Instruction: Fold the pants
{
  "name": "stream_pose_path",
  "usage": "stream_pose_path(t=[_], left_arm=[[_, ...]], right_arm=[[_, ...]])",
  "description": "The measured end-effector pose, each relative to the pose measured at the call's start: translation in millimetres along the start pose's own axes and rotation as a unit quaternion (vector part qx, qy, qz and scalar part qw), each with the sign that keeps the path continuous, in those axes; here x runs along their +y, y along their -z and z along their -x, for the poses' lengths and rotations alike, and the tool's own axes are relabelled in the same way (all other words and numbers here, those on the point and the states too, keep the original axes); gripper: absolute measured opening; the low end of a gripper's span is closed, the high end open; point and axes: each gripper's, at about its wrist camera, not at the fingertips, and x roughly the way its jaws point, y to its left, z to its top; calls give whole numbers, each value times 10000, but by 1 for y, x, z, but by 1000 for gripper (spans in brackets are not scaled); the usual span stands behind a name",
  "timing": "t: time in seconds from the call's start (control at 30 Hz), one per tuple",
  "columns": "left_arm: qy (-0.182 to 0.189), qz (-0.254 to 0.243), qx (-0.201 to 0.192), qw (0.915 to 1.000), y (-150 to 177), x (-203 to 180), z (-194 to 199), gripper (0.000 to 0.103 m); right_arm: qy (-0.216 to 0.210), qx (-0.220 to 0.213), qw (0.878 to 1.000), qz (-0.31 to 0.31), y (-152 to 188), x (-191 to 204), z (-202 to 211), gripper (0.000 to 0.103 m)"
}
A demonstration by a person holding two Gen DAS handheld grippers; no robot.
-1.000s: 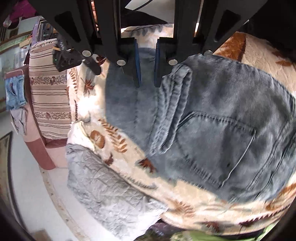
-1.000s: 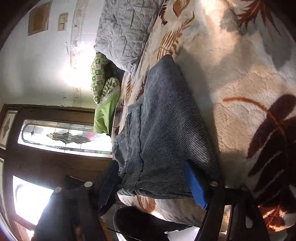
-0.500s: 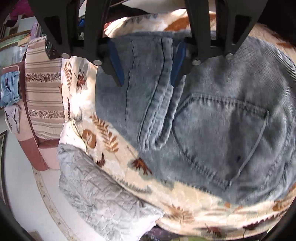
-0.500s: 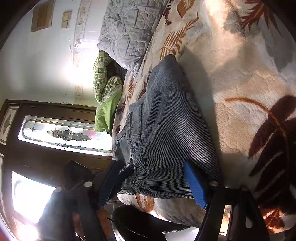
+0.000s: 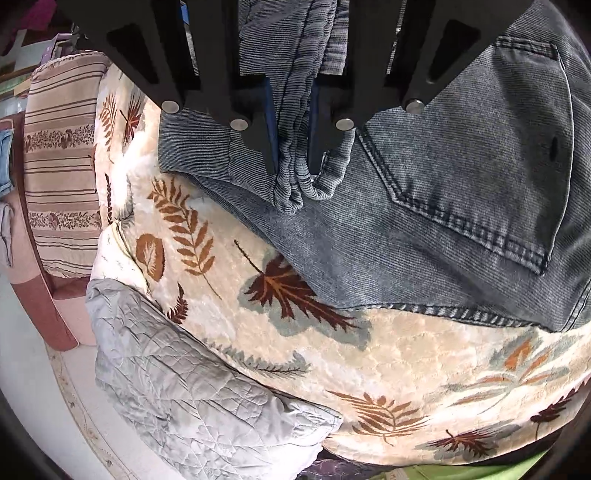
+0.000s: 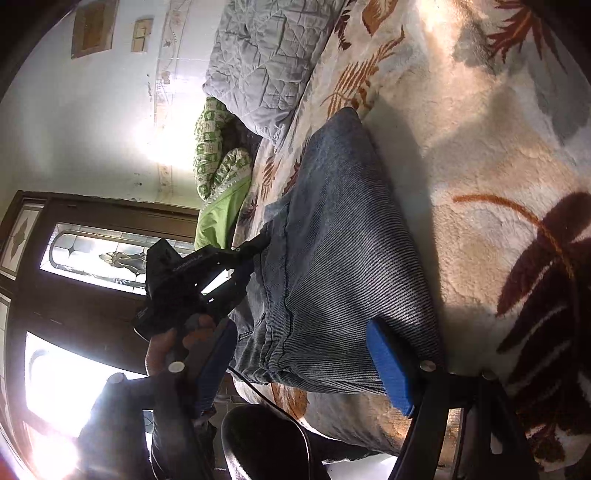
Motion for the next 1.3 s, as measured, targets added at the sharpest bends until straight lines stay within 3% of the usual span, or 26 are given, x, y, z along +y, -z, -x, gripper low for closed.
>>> stream_pose_path(t=[0.07, 0.17, 0.27, 0.3, 0.4, 0.47, 0.53, 0.6, 0.73, 0.77, 0.8, 0.83, 0.87, 1.07, 1.2, 1.3], left_arm=[[-221, -427, -385, 9981, 2, -13, 10, 13], [-592, -1230, -864, 9869, 13, -37, 17, 13], [-995, -665, -234, 9925, 14, -10, -18, 16], [-856, -479, -230, 9949, 14, 0, -19, 18], [-930, -582, -306, 9935, 18, -7, 0, 23], [-772, -567, -473, 9943, 22, -12, 22, 26], [-516, -595, -698, 9944, 31, -17, 45, 46], [-171, -634, -687, 9955, 47, -21, 57, 52], [614, -278, -87, 9977, 76, -14, 44, 52], [417, -286, 110, 9987, 82, -10, 32, 52], [198, -320, 286, 9989, 88, -4, 19, 43], [150, -339, 193, 9991, 92, -1, 16, 28], [54, -425, 111, 9990, 94, -1, 18, 24], [-191, -837, 79, 9963, 99, -11, 18, 23], [-195, -877, 58, 9959, 99, -10, 17, 23], [-175, -847, 42, 9962, 99, -9, 16, 23]], right_arm=[[3, 14, 10000, 45, 1, 0, 1, 76], [17, 27, 9999, 135, 2, 3, -1, 76], [34, 30, 9999, 153, 3, 3, -2, 76], [23, 30, 9999, 139, 3, 2, -2, 76], [1, 43, 9999, 120, 2, 2, -2, 76], [19, 49, 10000, 81, 1, 2, -2, 76], [54, 58, 9999, 73, 1, 3, -2, 76], [71, 37, 10000, 54, 1, 3, -2, 76], [28, 57, 10000, -7, 0, 1, -2, 76], [7, 73, 10000, -36, -1, 0, -2, 76], [-7, 108, 9999, -71, -2, 0, -2, 76], [-14, 165, 9998, -132, -4, -1, -1, 76], [19, 237, 9995, -215, -6, 0, 0, 76], [115, 15, 9999, 108, -49, 34, 23, 78], [283, 259, 9989, 262, -98, 50, -10, 81], [498, 418, 9977, 181, -128, 38, -46, 81]])
